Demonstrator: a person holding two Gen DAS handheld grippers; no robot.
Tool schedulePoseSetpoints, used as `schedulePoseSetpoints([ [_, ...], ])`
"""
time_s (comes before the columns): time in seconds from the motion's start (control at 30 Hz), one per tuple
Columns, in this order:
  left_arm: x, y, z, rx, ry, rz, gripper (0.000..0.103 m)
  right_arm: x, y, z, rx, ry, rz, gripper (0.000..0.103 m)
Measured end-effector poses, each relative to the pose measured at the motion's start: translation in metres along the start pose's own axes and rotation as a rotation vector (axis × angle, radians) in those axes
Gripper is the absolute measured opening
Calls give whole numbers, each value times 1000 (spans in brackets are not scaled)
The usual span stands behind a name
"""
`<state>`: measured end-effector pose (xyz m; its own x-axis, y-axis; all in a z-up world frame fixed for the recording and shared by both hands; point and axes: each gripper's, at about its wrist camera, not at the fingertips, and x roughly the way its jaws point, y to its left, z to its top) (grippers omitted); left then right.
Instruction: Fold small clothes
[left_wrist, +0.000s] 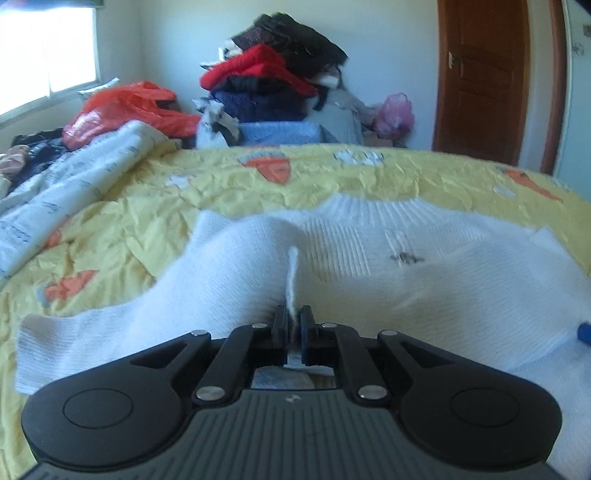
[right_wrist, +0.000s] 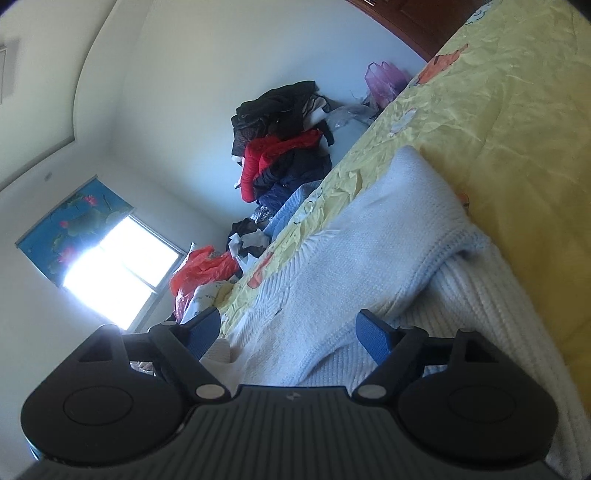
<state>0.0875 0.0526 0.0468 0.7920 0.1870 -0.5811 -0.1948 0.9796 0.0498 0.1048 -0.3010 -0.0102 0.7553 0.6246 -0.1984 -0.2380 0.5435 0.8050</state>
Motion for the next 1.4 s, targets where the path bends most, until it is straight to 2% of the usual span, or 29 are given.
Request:
schedulePoseSetpoints([
  [0.1, -28, -1, 8, -29, -109, 40, 8, 0, -1, 0, 0, 0, 2, 84],
  [0.17, -42, -2, 11, -49, -173, -6, 9, 1, 0, -1, -10, 3, -1, 84],
  [0.2, -44, -6, 13, -39, -186, -53, 16, 1, 0, -1, -15, 5, -1, 85],
  [0.23, -42, -13, 13, -11, -181, -89, 32, 1, 0, -1, -17, 6, 0, 86],
  [0.27, -35, -21, 11, 21, -161, -106, 41, 1, 1, -1, -19, 7, 1, 87],
  [0.3, -25, -29, 8, 44, -134, -109, 59, 1, 0, 0, -19, 8, 1, 87],
  [0.37, 1, -38, 0, 51, -39, -113, 60, 1, 1, -1, -20, 8, 1, 87],
  [0.43, 26, -40, -12, 34, 69, -165, 60, 1, 1, -1, -25, 10, -3, 87],
  [0.5, 30, -40, -27, 52, 12, -161, 62, 3, 3, -1, -40, 18, -16, 87],
  [0.6, 32, -41, -38, 33, 11, -178, 64, 11, 19, 2, -117, 60, -103, 85],
  [0.7, 34, -40, -47, 9, 6, -206, 67, 23, 52, 10, -299, 47, -146, 89],
  [0.8, 33, -44, -56, 21, 4, -212, 70, 45, 73, 22, -441, 39, -182, 103],
  [0.87, 29, -45, -59, 24, -2, -209, 71, 68, 67, 25, -485, 77, -278, 103],
  [0.9, 26, -44, -58, 23, -6, -211, 71, 79, 55, 24, -457, 118, -328, 103],
  [0.93, 20, -40, -55, 14, -15, -215, 71, 86, 41, 20, -443, 147, -348, 100],
  [0.97, 13, -35, -52, -2, -31, -225, 71, 82, 40, 16, -475, 117, -324, 101],
  [1.1, -33, 8, -53, -165, -147, -277, 71, 77, 37, 20, -444, 100, -290, 103],
  [1.13, -46, 24, -59, -223, -181, -251, 75, 76, 35, 21, -435, 98, -282, 103],
  [1.2, -61, 59, -59, -340, -237, -153, 80, 76, 33, 21, -420, 93, -268, 103],
  [1.3, -70, 125, -71, -631, -207, 11, 80, 74, 31, 20, -403, 84, -249, 103],
  [1.37, -65, 167, -83, -848, -130, 76, 79, 72, 29, 20, -393, 79, -239, 103],
  [1.4, -59, 183, -90, -929, -78, 76, 79, 71, 29, 21, -389, 78, -235, 103],
])
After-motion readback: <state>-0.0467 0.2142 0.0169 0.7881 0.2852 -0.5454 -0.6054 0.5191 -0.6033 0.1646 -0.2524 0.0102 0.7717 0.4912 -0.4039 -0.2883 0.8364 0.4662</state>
